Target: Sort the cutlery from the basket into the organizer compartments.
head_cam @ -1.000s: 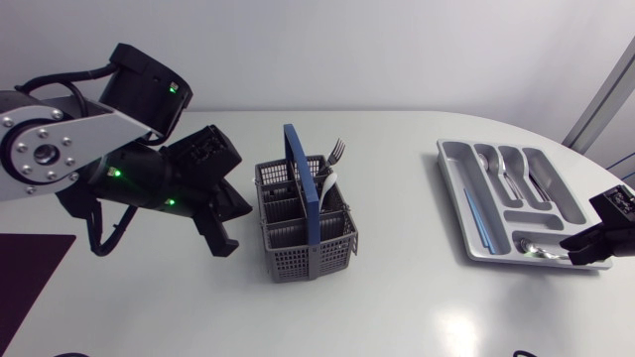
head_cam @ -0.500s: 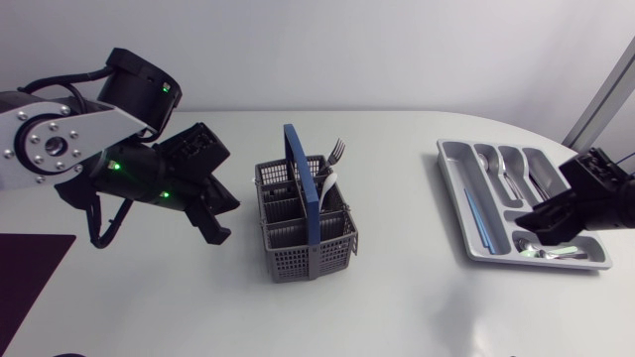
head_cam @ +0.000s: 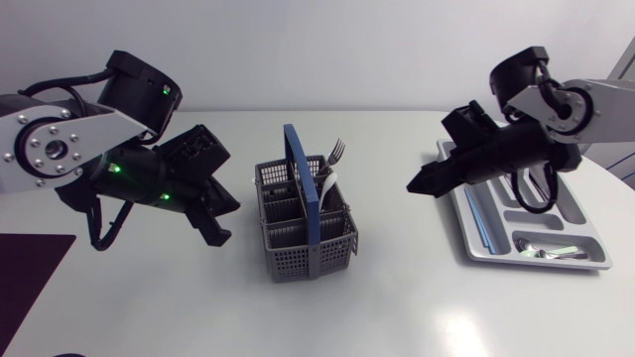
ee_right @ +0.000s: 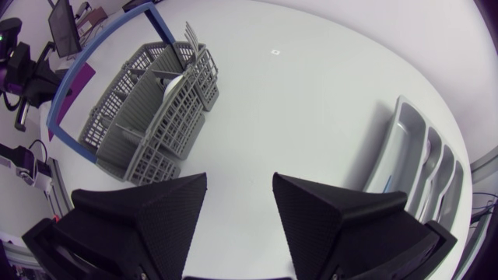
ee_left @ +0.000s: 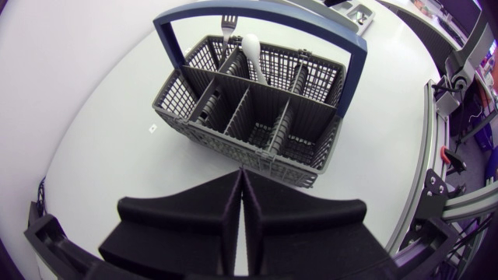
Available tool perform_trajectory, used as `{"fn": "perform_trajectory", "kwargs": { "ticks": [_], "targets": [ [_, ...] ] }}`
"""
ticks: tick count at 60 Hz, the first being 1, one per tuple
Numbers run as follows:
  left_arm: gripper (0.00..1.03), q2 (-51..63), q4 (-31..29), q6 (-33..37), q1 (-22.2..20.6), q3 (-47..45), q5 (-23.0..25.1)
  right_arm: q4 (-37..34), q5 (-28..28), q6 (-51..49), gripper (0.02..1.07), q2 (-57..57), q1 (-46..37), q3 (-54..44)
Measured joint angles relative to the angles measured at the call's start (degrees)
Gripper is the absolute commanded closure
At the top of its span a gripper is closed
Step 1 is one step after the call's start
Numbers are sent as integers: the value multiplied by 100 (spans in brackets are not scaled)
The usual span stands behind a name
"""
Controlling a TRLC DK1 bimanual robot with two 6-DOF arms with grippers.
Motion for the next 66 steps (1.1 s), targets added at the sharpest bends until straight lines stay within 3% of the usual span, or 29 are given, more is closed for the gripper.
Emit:
{"fn": "perform_trajectory", "kwargs": {
  "ticks": [10, 32, 43, 66],
  "targets": [
    [100, -44, 81, 0, 0, -70, 0, 4, -59, 588, 44, 640, 407, 632],
    [100, -61, 170, 0, -7, -155, 0, 15, -975, 1620, 45, 1906, 809, 1864],
    [100, -116, 398, 0, -127, -262, 2, -7, -1327, 1989, 61, 2509, 844, 2376],
    [100, -155, 549, 72, -192, -393, 640, -162, -1620, 2358, 65, 2975, 990, 2697]
  ]
}}
